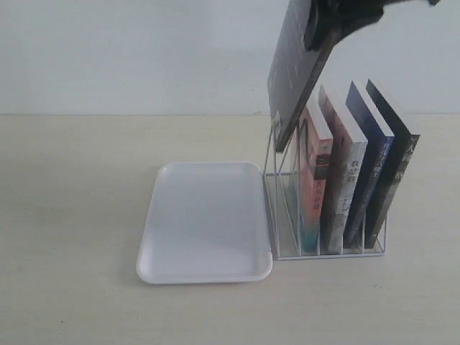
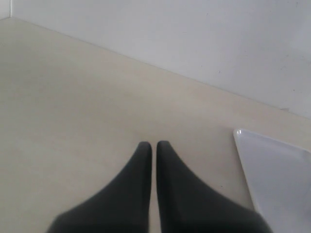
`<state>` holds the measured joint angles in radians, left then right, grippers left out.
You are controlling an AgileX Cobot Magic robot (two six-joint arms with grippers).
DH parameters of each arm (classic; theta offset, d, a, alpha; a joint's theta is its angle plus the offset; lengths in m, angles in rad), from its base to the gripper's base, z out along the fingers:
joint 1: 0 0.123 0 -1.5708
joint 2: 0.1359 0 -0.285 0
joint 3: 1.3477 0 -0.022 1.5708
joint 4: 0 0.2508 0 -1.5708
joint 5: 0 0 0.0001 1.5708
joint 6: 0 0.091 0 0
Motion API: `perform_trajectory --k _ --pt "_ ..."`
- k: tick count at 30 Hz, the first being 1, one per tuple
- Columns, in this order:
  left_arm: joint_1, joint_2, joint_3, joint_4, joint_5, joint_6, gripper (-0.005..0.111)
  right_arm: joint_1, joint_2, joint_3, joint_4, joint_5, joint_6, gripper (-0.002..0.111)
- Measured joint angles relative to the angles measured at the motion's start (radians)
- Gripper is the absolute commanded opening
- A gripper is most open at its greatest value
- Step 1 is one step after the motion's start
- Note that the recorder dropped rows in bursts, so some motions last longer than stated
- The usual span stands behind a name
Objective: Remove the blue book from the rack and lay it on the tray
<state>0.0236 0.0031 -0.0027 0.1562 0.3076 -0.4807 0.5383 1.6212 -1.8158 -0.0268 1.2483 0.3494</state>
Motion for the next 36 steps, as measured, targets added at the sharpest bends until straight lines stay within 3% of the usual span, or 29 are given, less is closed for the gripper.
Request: perform_trajectory --k 21,36 --pt "0.0 0.0 0.0 0.0 0.0 0.0 0.004 0.0 -0.046 -0.012 -0.024 -0.002 0.0 0.0" --pt "0.0 0.0 0.0 0.0 0.0 0.0 0.004 0.002 -0.069 0.095 -0.019 -0.039 0.002 0.0"
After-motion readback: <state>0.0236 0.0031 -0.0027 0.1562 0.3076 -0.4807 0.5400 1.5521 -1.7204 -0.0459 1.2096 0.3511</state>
